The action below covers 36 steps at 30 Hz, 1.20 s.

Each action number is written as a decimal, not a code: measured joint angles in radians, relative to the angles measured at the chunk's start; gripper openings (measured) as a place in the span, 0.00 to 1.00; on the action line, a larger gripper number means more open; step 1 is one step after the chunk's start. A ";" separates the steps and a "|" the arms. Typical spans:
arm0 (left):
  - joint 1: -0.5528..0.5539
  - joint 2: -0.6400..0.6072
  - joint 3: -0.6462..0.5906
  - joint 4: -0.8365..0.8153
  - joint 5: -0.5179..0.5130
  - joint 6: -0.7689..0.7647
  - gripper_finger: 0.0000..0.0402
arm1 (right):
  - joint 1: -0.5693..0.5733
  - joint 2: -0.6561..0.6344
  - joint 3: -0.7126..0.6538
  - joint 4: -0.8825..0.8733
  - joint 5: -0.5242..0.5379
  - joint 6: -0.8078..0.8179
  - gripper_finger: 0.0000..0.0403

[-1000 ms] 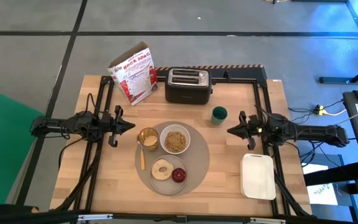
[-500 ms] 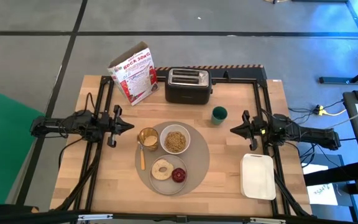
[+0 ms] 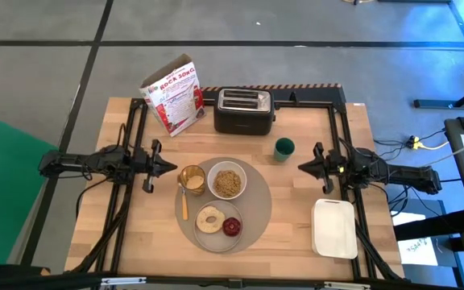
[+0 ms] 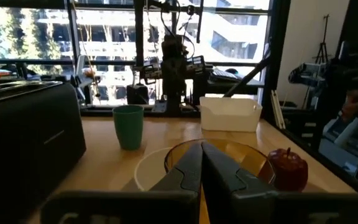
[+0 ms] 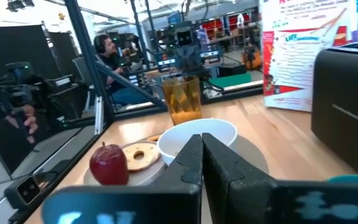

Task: Arrange a breakfast setting
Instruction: Return to Home Position

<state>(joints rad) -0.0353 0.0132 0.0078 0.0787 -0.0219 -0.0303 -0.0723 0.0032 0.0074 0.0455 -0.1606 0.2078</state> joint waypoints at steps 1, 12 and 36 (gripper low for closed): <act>0.000 0.000 0.000 -0.001 0.001 -0.002 0.00 | 0.000 0.000 0.000 -0.001 0.009 0.001 0.00; 0.000 0.000 0.000 0.003 0.001 -0.013 0.00 | 0.000 0.000 0.000 -0.003 0.019 0.002 0.00; 0.000 0.000 0.000 0.004 0.001 -0.011 0.00 | 0.000 0.000 0.000 -0.002 0.019 0.004 0.00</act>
<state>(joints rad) -0.0350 0.0128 0.0078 0.0826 -0.0208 -0.0418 -0.0724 0.0036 0.0074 0.0430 -0.1417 0.2114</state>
